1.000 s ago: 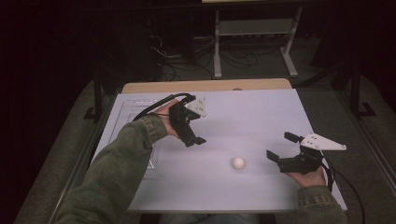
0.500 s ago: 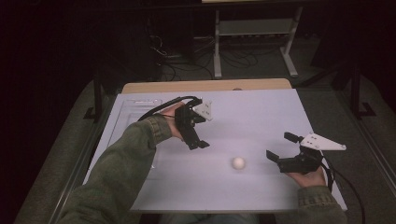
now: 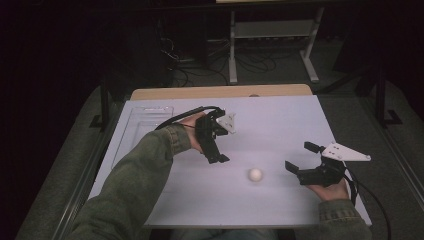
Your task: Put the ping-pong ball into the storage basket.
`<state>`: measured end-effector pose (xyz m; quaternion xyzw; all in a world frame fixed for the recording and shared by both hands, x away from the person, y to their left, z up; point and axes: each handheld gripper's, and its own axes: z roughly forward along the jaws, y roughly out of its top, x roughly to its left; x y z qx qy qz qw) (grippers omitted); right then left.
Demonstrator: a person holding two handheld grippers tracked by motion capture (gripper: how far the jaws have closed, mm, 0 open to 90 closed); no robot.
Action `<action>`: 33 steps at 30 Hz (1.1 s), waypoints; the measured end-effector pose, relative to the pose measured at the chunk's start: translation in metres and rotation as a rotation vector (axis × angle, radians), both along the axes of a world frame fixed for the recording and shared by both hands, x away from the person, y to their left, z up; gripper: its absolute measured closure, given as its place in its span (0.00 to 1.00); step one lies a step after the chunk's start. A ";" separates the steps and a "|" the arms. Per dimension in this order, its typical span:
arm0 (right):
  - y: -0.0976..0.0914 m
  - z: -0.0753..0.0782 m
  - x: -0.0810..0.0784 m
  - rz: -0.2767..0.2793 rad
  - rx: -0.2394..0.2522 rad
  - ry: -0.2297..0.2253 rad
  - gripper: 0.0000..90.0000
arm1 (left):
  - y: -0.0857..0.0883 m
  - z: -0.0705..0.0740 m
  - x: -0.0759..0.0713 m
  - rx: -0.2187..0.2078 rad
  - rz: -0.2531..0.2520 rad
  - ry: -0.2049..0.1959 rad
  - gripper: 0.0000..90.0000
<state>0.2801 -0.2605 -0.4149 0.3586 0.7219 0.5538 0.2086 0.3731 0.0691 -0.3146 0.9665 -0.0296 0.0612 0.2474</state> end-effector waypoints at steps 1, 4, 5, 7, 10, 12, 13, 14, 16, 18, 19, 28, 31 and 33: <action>0.000 0.000 0.000 0.000 -0.001 -0.001 0.00 | -0.001 0.000 0.000 0.005 -0.005 -0.001 0.00; 0.000 0.000 0.000 0.001 -0.001 -0.002 0.00 | -0.004 -0.002 -0.001 0.020 -0.014 0.002 0.00; 0.000 0.000 0.000 0.001 -0.001 -0.002 0.00 | -0.005 -0.003 -0.001 0.021 -0.015 0.004 0.00; 0.000 0.000 0.000 0.001 0.000 -0.002 0.00 | -0.008 -0.004 -0.001 0.026 -0.022 0.005 0.00; 0.000 0.000 0.000 0.001 -0.001 -0.003 0.00 | -0.011 -0.004 -0.002 0.030 -0.027 0.007 0.00; 0.000 0.000 0.000 0.001 -0.002 -0.002 0.00 | -0.013 -0.005 -0.002 0.042 -0.032 -0.003 0.00; 0.000 0.000 0.000 0.001 -0.002 -0.002 0.00 | -0.014 -0.004 -0.002 0.047 -0.034 -0.004 0.00; 0.000 0.000 0.000 0.001 -0.001 -0.001 0.00 | -0.015 -0.005 -0.002 0.046 -0.036 -0.004 0.00; 0.000 0.000 0.000 0.001 -0.002 0.000 0.00 | -0.017 -0.004 -0.003 0.049 -0.041 -0.003 0.00; 0.000 0.000 0.000 0.001 -0.003 -0.001 0.00 | -0.019 -0.004 -0.003 0.053 -0.046 -0.002 0.00; 0.000 0.000 0.000 0.001 -0.003 -0.002 0.00 | -0.021 -0.004 -0.003 0.053 -0.048 -0.002 0.00; 0.000 0.000 -0.001 0.000 0.000 -0.004 0.00 | -0.030 -0.007 -0.003 0.063 -0.065 -0.003 0.00; -0.001 0.000 -0.001 0.001 0.000 -0.003 0.00 | -0.035 -0.010 -0.004 0.071 -0.075 0.000 0.00; -0.001 0.000 -0.001 0.001 0.001 -0.003 0.00 | -0.037 -0.011 -0.004 0.074 -0.078 0.001 0.00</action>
